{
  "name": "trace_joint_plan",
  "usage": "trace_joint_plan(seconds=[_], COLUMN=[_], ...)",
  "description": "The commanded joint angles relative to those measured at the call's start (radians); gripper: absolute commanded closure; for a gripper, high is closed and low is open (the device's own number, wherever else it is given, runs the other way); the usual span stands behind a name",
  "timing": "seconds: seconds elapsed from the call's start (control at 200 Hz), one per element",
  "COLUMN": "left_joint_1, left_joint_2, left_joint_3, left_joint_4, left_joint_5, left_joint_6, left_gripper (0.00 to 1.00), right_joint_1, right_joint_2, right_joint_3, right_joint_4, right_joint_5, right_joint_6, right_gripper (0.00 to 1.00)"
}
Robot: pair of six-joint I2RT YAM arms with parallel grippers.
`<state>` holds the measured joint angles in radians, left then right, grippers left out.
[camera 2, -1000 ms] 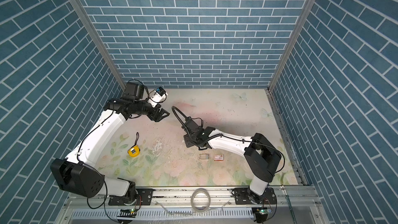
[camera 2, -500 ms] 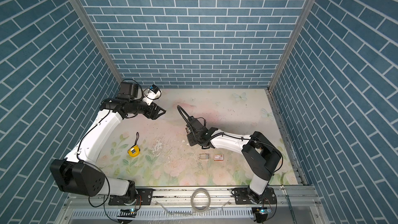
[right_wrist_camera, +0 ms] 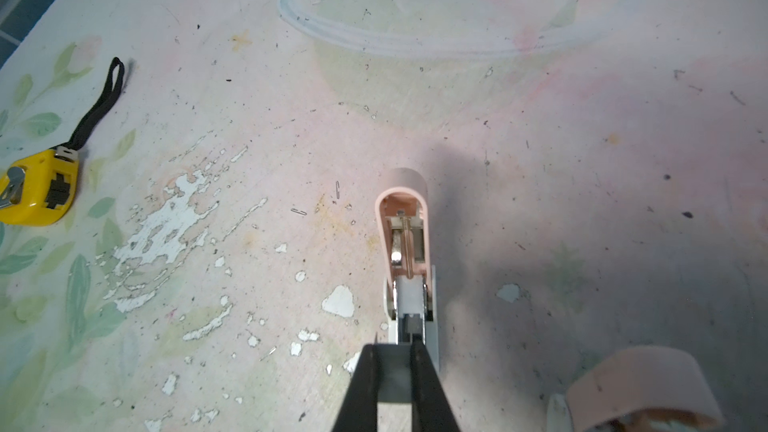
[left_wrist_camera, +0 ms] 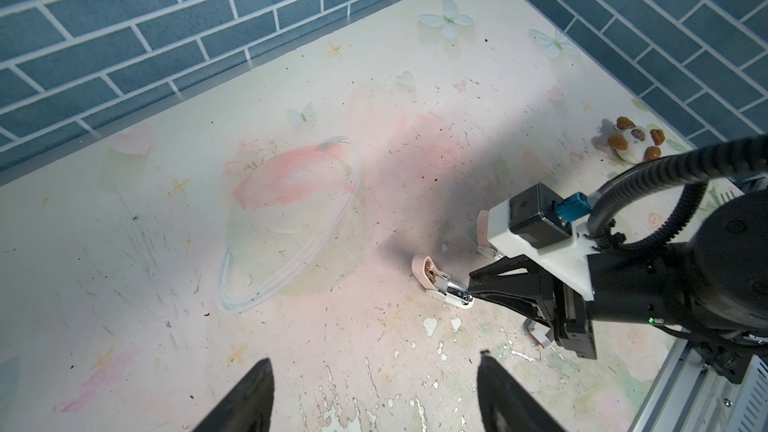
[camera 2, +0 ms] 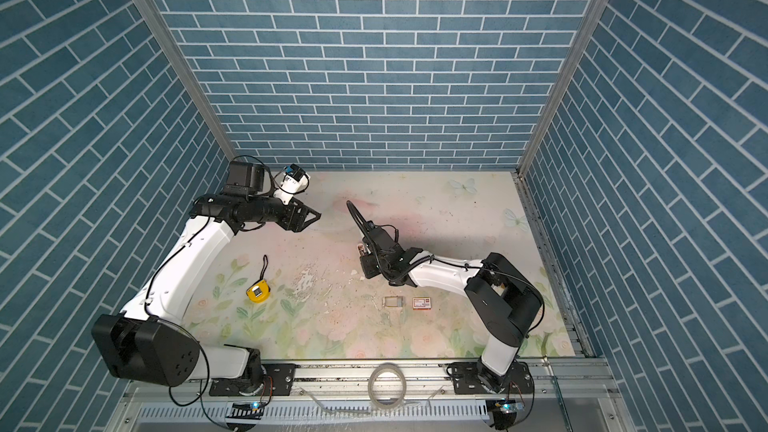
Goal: Load the staples into the stapler
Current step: 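Lower the staple strip into the stapler's open channel with the right gripper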
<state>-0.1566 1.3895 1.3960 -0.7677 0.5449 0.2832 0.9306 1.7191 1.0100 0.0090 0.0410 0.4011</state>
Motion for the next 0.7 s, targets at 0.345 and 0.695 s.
trace_joint_plan(seconds=[0.345,0.695], left_joint_1=[0.008,0.007], left_joint_2=[-0.022,-0.033], left_joint_3=[-0.041,-0.046], left_joint_4=[0.046,0.054], left_joint_5=[0.012,0.017], left_joint_6=[-0.033,-0.039], left_gripper=[0.22,0.22], right_joint_1=[-0.005,-0.004], right_joint_2=[0.049,0.068], right_joint_3=[-0.031,-0.015], right_joint_4=[0.047,0.034], right_joint_5=[-0.005,-0.005], right_joint_6=[-0.025,-0.030], right_gripper=[0.95,0.95])
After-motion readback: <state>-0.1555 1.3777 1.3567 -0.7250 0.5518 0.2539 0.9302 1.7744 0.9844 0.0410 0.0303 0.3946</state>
